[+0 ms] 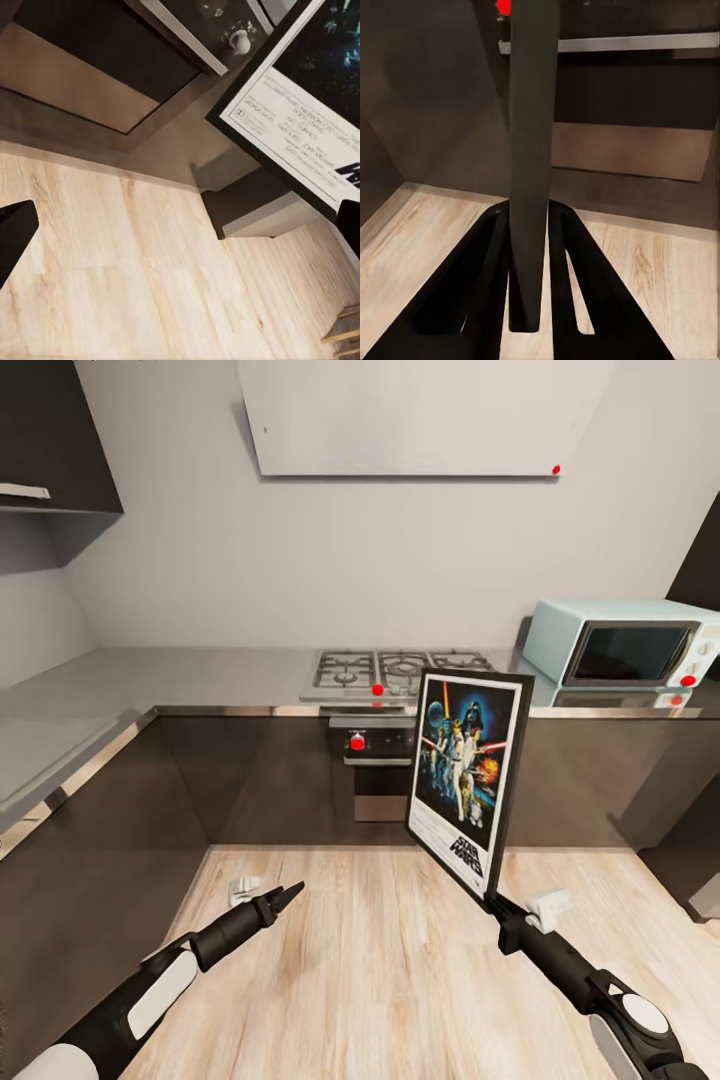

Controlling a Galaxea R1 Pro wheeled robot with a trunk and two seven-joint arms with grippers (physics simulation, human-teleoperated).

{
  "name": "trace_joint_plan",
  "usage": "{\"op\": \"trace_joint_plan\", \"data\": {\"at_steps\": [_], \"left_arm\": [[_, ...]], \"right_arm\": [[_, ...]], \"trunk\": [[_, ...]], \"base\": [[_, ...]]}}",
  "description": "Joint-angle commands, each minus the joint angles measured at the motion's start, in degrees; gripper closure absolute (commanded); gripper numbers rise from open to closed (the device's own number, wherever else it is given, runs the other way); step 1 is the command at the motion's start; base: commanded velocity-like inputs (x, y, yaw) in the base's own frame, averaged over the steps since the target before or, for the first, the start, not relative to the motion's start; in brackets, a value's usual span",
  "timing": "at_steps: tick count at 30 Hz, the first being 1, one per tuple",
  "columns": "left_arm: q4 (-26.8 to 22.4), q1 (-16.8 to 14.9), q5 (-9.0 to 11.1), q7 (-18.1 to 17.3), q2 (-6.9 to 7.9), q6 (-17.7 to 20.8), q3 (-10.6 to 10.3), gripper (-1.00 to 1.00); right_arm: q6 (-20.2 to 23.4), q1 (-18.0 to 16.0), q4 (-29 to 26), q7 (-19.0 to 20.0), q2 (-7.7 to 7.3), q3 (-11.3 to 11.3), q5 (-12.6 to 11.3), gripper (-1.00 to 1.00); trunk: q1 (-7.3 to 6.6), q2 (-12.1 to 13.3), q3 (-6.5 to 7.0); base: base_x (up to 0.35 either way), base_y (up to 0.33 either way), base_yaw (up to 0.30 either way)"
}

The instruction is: Pick up the poster from the kitchen countertop and hang it on one of the wall nails in the kitchen.

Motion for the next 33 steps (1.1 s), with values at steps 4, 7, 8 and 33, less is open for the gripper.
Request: {"op": "trace_joint_plan", "data": {"at_steps": [4,7,8,33], "left_arm": [[0.1,0.0,0.6,-0.1,0.09,0.5,-0.1,-1.0],[0.4,0.0,0.6,-0.1,0.11,0.5,0.1,-1.0],[0.4,0.0,0.6,-0.1,0.13,0.5,0.1,-1.0],[0.5,0.0,0.6,-0.4,0.3,0.7,0.3,-1.0]], "right_arm": [[0.3,0.0,0.0,0.2,0.01,-0.1,-0.7,1.0],[0.3,0.0,0.0,0.2,0.02,-0.1,-0.7,1.0],[0.3,0.0,0.0,0.2,0.0,-0.1,-0.7,1.0],[0.2,0.0,-0.3,0.2,-0.06,-0.2,-0.7,1.0]], "trunk": [[-0.89,1.6,0.67],[-1.55,2.8,1.21],[-1.77,3.2,1.39],[-7.26,13.2,5.88]], "base": [[0.0,0.0,0.0],[0.0,0.0,0.0],[0.0,0.0,0.0],[0.0,0.0,0.0]]}}
